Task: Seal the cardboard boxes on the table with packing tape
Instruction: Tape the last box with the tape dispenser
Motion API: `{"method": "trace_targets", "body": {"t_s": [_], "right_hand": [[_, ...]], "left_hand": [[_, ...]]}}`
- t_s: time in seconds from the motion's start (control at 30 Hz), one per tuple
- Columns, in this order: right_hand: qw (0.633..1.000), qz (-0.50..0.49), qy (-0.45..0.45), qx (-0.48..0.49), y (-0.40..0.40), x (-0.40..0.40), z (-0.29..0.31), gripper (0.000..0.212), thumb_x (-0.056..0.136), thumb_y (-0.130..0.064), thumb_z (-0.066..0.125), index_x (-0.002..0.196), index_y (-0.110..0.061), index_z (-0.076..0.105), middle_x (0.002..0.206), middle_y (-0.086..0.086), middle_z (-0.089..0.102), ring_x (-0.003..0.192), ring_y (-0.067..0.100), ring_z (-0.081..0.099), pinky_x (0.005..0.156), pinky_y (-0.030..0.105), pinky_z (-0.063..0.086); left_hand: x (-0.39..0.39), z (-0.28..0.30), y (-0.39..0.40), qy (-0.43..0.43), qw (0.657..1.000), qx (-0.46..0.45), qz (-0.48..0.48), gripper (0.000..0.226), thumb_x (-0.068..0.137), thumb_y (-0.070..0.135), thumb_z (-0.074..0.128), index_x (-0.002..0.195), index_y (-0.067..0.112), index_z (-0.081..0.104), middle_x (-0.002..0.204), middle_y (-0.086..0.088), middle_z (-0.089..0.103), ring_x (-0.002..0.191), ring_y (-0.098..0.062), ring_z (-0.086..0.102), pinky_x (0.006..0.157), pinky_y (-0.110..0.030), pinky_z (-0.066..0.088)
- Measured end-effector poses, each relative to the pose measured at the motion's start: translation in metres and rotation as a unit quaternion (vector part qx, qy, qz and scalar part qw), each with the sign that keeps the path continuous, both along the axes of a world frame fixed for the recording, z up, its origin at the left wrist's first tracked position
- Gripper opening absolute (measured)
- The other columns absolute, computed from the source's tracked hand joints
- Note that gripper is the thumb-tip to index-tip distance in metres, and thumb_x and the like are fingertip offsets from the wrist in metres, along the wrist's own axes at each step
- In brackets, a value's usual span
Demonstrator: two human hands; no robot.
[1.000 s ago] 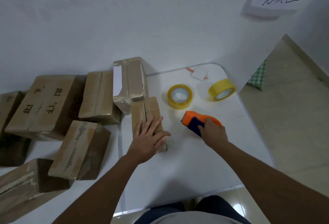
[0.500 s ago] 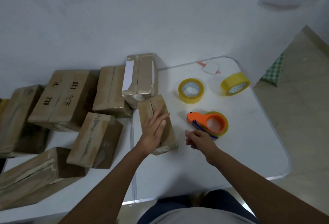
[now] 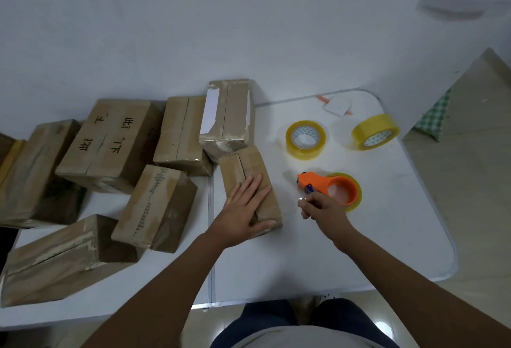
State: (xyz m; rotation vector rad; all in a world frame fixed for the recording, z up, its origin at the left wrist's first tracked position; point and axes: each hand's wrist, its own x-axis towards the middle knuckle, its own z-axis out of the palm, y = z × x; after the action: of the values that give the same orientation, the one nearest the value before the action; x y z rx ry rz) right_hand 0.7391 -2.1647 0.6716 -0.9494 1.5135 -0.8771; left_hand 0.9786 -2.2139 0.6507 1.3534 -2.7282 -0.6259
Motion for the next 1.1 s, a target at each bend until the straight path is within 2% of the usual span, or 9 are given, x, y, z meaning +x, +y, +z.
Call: {"method": "trace_targets", "body": {"t_s": [0.13, 0.27, 0.37, 0.43, 0.63, 0.73, 0.9, 1.0, 1.1], "right_hand": [[1.0, 0.019, 0.022, -0.006, -0.001, -0.003, -0.001, 0.02, 0.094, -0.015, 0.063, 0.079, -0.003, 0.063, 0.072, 0.003, 0.063, 0.06, -0.004, 0.051, 0.063, 0.006, 0.04], [0.999, 0.016, 0.038, -0.011, -0.004, -0.004, -0.005, 0.015, 0.093, -0.017, 0.063, 0.081, -0.01, 0.066, 0.075, -0.005, 0.061, 0.065, -0.004, 0.05, 0.067, 0.012, 0.039], [0.999, 0.006, 0.051, -0.01, -0.006, -0.002, -0.008, 0.015, 0.094, -0.02, 0.062, 0.082, -0.013, 0.066, 0.074, -0.006, 0.057, 0.062, -0.004, 0.048, 0.062, 0.008, 0.039], [0.998, 0.006, 0.062, -0.016, -0.007, -0.001, -0.012, 0.016, 0.095, -0.02, 0.061, 0.082, -0.012, 0.065, 0.076, -0.003, 0.057, 0.063, -0.002, 0.047, 0.062, 0.008, 0.038], [0.992, 0.016, 0.105, -0.066, -0.011, 0.01, -0.022, 0.015, 0.096, -0.012, 0.057, 0.082, -0.01, 0.061, 0.081, 0.002, 0.064, 0.078, 0.012, 0.057, 0.068, 0.016, 0.041], [0.984, 0.033, 0.129, -0.118, -0.016, 0.021, -0.026, 0.017, 0.098, -0.01, 0.054, 0.081, -0.014, 0.056, 0.077, -0.003, 0.059, 0.074, 0.009, 0.054, 0.066, 0.014, 0.04], [0.974, 0.061, 0.156, -0.151, -0.028, 0.042, -0.042, 0.017, 0.099, -0.011, 0.05, 0.082, -0.014, 0.053, 0.079, -0.002, 0.053, 0.076, 0.015, 0.051, 0.07, 0.03, 0.042], [0.981, 0.066, 0.139, -0.118, -0.025, 0.056, -0.049, 0.018, 0.103, -0.017, 0.044, 0.085, -0.014, 0.049, 0.081, 0.001, 0.052, 0.075, 0.017, 0.05, 0.069, 0.035, 0.043], [0.994, 0.041, 0.088, -0.048, -0.023, 0.063, -0.05, 0.026, 0.098, -0.037, 0.039, 0.097, -0.013, 0.049, 0.091, 0.004, 0.055, 0.08, 0.02, 0.054, 0.07, 0.038, 0.047]], "left_hand": [[-0.003, 0.001, 0.002, -0.018, 0.999, -0.027, -0.004, 0.086, 0.09, 0.075, 0.033, 0.159, 0.026, 0.016, 0.167, 0.002, -0.004, 0.153, -0.015, -0.01, 0.124, -0.039, -0.004], [-0.022, 0.001, 0.01, -0.105, 0.988, -0.114, -0.001, 0.084, 0.085, 0.065, 0.04, 0.15, 0.012, 0.033, 0.161, -0.018, 0.025, 0.147, -0.038, 0.026, 0.117, -0.056, 0.027], [-0.03, -0.006, 0.012, -0.12, 0.981, -0.149, 0.019, 0.085, 0.084, 0.068, 0.052, 0.144, 0.01, 0.044, 0.154, -0.022, 0.036, 0.141, -0.04, 0.037, 0.111, -0.058, 0.035], [-0.031, -0.009, 0.013, -0.119, 0.981, -0.153, 0.025, 0.087, 0.083, 0.072, 0.056, 0.144, 0.01, 0.044, 0.154, -0.021, 0.036, 0.141, -0.04, 0.037, 0.112, -0.057, 0.035], [-0.018, -0.006, 0.008, -0.046, 0.992, -0.116, 0.028, 0.086, 0.088, 0.079, 0.039, 0.149, 0.018, 0.04, 0.162, -0.01, 0.026, 0.15, -0.029, 0.021, 0.12, -0.052, 0.023], [-0.012, -0.007, 0.009, -0.064, 0.991, -0.113, 0.01, 0.086, 0.091, 0.078, 0.034, 0.153, 0.018, 0.032, 0.164, -0.01, 0.02, 0.153, -0.026, 0.014, 0.122, -0.05, 0.019], [-0.014, -0.007, 0.009, -0.093, 0.988, -0.121, -0.003, 0.083, 0.094, 0.075, 0.031, 0.154, 0.017, 0.03, 0.164, -0.012, 0.021, 0.152, -0.03, 0.018, 0.121, -0.051, 0.02], [-0.014, -0.007, 0.01, -0.094, 0.987, -0.129, -0.003, 0.08, 0.095, 0.072, 0.031, 0.153, 0.017, 0.031, 0.163, -0.014, 0.022, 0.151, -0.032, 0.02, 0.12, -0.052, 0.021], [-0.014, -0.007, 0.01, -0.096, 0.987, -0.131, -0.002, 0.079, 0.095, 0.07, 0.033, 0.153, 0.017, 0.031, 0.163, -0.015, 0.022, 0.15, -0.033, 0.02, 0.12, -0.053, 0.021]]}}
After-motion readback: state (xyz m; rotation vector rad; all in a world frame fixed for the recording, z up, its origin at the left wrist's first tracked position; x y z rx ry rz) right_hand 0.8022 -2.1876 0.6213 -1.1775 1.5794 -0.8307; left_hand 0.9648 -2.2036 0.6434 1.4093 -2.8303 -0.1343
